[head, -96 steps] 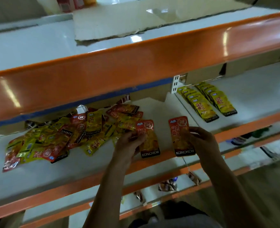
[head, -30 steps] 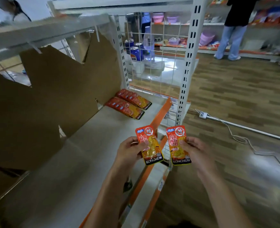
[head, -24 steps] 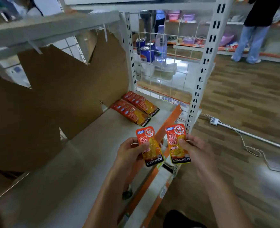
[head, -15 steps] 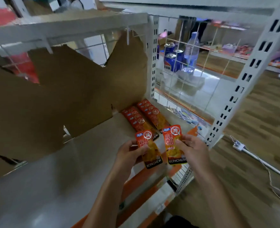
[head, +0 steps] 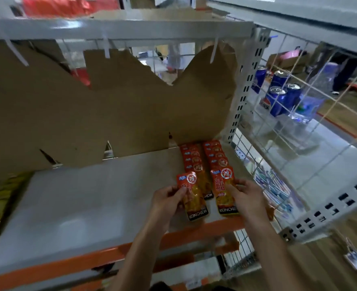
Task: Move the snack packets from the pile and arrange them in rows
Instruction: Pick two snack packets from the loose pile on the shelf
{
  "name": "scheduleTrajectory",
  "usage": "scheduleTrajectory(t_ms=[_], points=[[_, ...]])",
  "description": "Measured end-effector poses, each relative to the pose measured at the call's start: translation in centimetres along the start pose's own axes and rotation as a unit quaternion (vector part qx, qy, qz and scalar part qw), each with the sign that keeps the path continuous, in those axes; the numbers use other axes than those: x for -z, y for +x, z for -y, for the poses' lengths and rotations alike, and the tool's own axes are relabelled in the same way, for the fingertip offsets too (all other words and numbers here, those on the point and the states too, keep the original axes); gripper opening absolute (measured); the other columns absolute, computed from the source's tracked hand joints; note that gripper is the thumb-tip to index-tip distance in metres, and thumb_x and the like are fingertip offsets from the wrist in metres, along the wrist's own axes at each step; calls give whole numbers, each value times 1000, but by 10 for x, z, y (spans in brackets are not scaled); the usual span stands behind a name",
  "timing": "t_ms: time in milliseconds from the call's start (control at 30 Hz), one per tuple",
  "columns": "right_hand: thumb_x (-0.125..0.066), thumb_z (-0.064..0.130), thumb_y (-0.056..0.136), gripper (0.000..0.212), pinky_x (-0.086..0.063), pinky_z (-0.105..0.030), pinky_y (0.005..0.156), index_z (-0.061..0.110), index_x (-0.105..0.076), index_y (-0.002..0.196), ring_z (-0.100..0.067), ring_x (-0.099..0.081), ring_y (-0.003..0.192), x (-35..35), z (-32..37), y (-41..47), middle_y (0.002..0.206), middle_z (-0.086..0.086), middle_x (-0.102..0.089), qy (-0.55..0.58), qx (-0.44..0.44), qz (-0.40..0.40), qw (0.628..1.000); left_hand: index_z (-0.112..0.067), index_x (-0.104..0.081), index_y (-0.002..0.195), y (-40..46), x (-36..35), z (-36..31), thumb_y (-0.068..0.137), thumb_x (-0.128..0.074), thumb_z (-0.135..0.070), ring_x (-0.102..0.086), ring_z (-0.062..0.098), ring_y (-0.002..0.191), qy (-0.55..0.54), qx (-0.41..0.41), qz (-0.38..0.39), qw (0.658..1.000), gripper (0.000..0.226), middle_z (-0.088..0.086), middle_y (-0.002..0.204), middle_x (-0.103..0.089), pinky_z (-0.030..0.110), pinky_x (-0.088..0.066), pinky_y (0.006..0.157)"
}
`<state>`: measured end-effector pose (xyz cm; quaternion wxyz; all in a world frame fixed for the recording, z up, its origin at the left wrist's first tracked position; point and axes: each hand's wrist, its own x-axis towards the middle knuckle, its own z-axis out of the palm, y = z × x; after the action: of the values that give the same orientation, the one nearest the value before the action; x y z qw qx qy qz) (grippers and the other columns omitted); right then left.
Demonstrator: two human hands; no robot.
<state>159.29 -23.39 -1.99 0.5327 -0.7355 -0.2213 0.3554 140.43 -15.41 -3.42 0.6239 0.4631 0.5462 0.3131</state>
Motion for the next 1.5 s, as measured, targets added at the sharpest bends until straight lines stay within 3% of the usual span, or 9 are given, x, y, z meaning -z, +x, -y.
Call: scheduleTrajectory(t_ms=[200, 300, 400, 567, 700, 1033, 1200, 1367, 1500], points=[[-66, 17, 93, 27, -50, -29, 64, 13, -55, 118, -22, -64, 81, -2, 5, 24, 102, -8, -63, 26, -29, 14, 999, -9, -73, 89, 8, -15, -7, 90, -71, -26, -71, 26, 90, 30, -1, 12, 999, 17, 7, 90, -76, 42, -57, 84], [-71, 13, 90, 25, -52, -28, 61, 10, -61, 112, -20, -65, 74, 0, 8, 32, 91, -7, -65, 8, -18, -13, 1000, -11, -72, 86, 13, -22, -9, 91, -71, -26, -71, 21, 85, 48, 0, 3, 999, 15, 5, 88, -76, 36, -57, 78], [-75, 25, 85, 22, -59, -38, 74, 22, -66, 105, -21, -70, 80, 3, 5, 38, 93, -2, -71, -34, -11, -19, 999, -14, -72, 84, 18, -27, -10, 92, -70, -25, -72, 15, 78, 63, 3, -4, 998, 14, 0, 84, -76, 27, -56, 69], [-75, 30, 86, 27, -58, -41, 81, 22, -67, 110, -18, -70, 83, 6, 2, 44, 97, 0, -72, -67, 5, -14, 998, -16, -72, 90, 25, -28, -11, 91, -71, -24, -71, 17, 85, 92, 6, -11, 996, 8, 1, 91, -76, 30, -57, 77], [-70, 33, 89, 23, -58, -38, 78, 25, -66, 110, -13, -70, 82, 9, -1, 43, 95, 7, -71, -96, 18, -4, 995, -21, -72, 90, 31, -25, -11, 87, -74, -29, -72, 16, 83, 139, -6, -18, 990, 9, -3, 90, -75, 39, -60, 82], [-70, 32, 89, 23, -52, -27, 63, 28, -63, 110, -6, -66, 80, 8, -2, 43, 93, 11, -68, -124, 59, -4, 990, -20, -62, 90, 38, -25, -8, 85, -78, -22, -69, 16, 83, 156, -22, -27, 987, 17, 1, 92, -69, 29, -59, 68], [-68, 34, 90, 21, -60, -40, 74, 29, -62, 110, -10, -68, 82, 5, -8, 44, 94, 10, -67, -134, 79, -10, 988, -18, -61, 91, 38, -24, -8, 85, -77, -23, -70, 16, 81, 161, -25, -20, 986, 18, 2, 92, -69, 27, -59, 66], [-65, 33, 91, 24, -49, -23, 61, 23, -63, 113, -5, -64, 81, 5, -11, 41, 95, 9, -66, -156, 105, -26, 982, -17, -60, 90, 39, -24, -7, 84, -78, -20, -70, 19, 82, 156, -27, -15, 987, 19, 5, 92, -69, 32, -61, 68], [-65, 35, 90, 27, -51, -25, 65, 22, -63, 114, -8, -64, 85, 4, -15, 42, 98, 6, -66, -170, 108, -32, 979, -19, -59, 90, 38, -23, -7, 84, -79, -21, -70, 18, 83, 153, -27, -16, 988, 21, 4, 92, -68, 32, -61, 69]])
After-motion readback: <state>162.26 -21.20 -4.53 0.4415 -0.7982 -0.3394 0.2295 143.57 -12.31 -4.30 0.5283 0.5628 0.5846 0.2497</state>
